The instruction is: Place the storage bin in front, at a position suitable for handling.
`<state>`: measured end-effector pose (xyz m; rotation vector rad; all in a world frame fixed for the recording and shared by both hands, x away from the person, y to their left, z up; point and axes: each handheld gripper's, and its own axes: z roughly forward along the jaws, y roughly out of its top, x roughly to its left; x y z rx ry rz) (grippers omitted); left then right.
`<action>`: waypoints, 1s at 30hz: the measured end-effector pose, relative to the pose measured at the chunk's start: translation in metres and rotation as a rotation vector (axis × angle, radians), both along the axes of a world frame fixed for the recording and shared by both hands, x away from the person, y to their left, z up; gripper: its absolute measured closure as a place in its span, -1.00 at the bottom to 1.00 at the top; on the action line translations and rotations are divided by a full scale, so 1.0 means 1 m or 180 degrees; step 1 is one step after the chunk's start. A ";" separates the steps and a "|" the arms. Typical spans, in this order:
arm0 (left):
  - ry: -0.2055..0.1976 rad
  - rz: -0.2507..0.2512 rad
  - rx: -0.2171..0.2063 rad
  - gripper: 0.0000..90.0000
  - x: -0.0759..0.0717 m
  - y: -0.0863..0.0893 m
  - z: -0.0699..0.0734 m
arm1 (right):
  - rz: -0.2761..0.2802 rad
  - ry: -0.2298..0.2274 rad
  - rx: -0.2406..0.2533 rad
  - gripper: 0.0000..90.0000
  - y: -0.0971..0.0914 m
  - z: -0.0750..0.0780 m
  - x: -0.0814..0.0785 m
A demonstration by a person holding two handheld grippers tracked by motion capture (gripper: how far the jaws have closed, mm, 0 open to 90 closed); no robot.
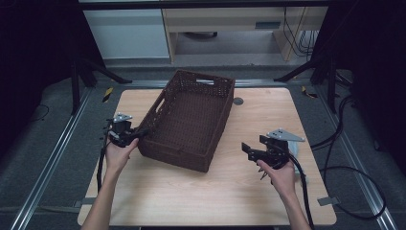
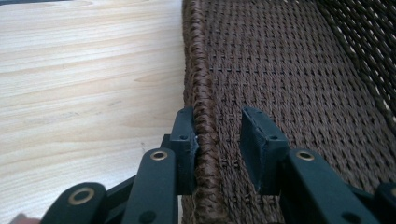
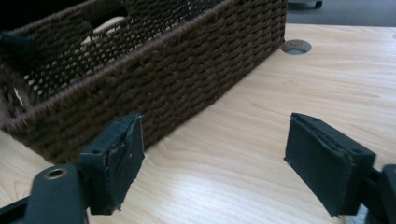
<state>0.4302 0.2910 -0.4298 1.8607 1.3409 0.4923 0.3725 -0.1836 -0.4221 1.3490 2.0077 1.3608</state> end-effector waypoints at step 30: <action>-0.0031 -0.0005 -0.0036 0.38 -0.032 -0.038 -0.001 | 0.0283 -0.0015 0.0038 -0.35 0.077 0.002 0.034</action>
